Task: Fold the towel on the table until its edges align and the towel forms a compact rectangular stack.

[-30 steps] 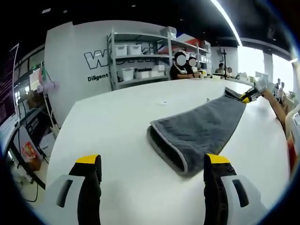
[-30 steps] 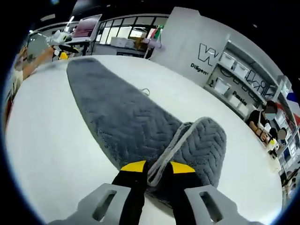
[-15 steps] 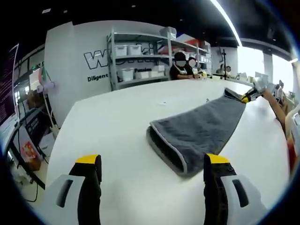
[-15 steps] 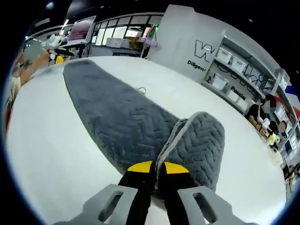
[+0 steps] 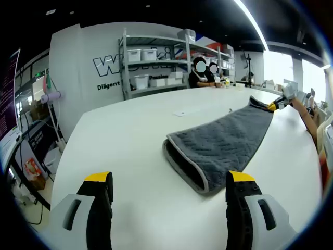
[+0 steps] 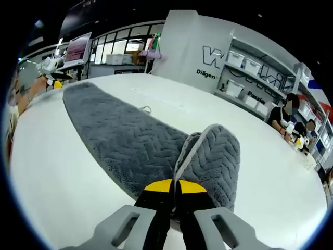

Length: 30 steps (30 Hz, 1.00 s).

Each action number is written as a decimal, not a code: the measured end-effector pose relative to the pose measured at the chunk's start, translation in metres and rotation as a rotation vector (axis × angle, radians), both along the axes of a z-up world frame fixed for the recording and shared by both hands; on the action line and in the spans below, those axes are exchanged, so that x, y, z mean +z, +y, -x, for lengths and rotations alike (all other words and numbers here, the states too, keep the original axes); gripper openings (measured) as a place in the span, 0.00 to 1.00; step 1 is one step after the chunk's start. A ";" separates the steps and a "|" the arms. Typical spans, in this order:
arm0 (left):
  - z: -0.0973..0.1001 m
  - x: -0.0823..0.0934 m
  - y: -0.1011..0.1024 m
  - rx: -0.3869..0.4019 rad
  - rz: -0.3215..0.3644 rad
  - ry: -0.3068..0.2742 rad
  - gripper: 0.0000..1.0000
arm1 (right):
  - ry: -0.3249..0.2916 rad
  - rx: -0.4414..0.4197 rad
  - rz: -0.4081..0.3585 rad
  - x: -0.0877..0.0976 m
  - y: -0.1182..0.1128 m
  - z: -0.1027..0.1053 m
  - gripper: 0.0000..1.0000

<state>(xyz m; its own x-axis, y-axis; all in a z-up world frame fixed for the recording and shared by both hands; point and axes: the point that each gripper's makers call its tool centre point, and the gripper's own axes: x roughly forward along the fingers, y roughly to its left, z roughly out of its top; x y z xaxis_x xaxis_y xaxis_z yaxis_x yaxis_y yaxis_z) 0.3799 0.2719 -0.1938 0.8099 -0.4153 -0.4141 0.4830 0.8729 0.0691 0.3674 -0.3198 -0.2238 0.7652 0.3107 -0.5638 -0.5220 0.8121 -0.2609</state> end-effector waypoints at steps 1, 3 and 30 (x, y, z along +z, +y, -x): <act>0.000 0.000 0.000 0.000 -0.001 0.000 0.88 | 0.012 0.024 0.021 -0.004 0.002 0.002 0.00; 0.000 0.000 0.000 0.000 0.000 -0.001 0.88 | -0.002 0.040 0.047 -0.006 0.006 0.001 0.02; -0.001 0.002 0.001 -0.001 0.004 -0.004 0.88 | 0.020 -0.016 0.011 -0.003 -0.006 0.003 0.01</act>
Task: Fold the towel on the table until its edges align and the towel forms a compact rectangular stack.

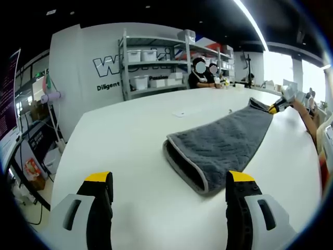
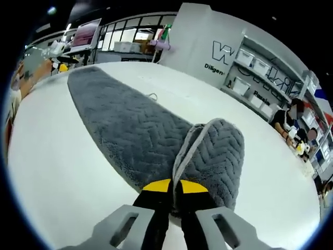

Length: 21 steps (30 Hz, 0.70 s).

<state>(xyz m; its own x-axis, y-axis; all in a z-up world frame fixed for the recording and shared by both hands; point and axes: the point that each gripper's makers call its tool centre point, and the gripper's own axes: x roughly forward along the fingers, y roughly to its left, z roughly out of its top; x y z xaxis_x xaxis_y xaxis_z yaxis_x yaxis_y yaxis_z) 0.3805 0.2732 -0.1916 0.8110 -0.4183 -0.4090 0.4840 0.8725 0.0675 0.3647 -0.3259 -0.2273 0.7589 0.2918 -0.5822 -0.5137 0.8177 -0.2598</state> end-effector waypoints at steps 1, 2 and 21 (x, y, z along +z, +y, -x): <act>0.000 0.000 0.000 0.000 0.000 0.000 0.88 | -0.001 -0.007 -0.021 0.001 0.000 0.000 0.01; 0.000 0.000 -0.001 -0.001 0.000 0.001 0.88 | -0.002 -0.014 -0.042 0.002 0.001 0.000 0.01; 0.001 0.000 0.000 0.002 -0.002 0.001 0.88 | -0.031 0.096 -0.362 0.034 0.057 0.006 0.00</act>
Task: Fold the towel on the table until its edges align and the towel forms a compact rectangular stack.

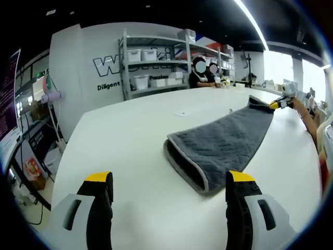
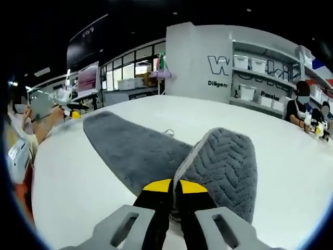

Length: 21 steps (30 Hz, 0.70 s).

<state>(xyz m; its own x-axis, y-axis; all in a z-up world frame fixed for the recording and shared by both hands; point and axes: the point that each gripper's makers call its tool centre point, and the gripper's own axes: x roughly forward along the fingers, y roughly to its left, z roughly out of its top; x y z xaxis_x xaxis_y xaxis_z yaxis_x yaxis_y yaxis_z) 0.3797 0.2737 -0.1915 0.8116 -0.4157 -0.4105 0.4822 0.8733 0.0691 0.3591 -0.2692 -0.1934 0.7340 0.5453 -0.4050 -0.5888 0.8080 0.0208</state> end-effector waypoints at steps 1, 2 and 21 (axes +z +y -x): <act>0.000 0.000 0.000 -0.001 0.001 -0.001 0.88 | 0.000 0.002 -0.007 0.001 0.002 0.000 0.00; 0.000 0.001 0.000 -0.001 0.002 -0.002 0.88 | 0.001 0.004 -0.016 0.002 0.004 -0.001 0.00; 0.002 0.001 -0.003 -0.010 0.002 0.001 0.88 | -0.015 0.068 -0.299 0.027 0.051 -0.005 0.01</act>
<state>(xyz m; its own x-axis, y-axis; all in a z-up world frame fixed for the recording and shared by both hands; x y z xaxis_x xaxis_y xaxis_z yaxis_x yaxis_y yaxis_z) 0.3776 0.2704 -0.1909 0.8070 -0.4248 -0.4102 0.4911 0.8686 0.0667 0.3642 -0.2183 -0.1660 0.6961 0.6869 -0.2088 -0.6434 0.7259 0.2430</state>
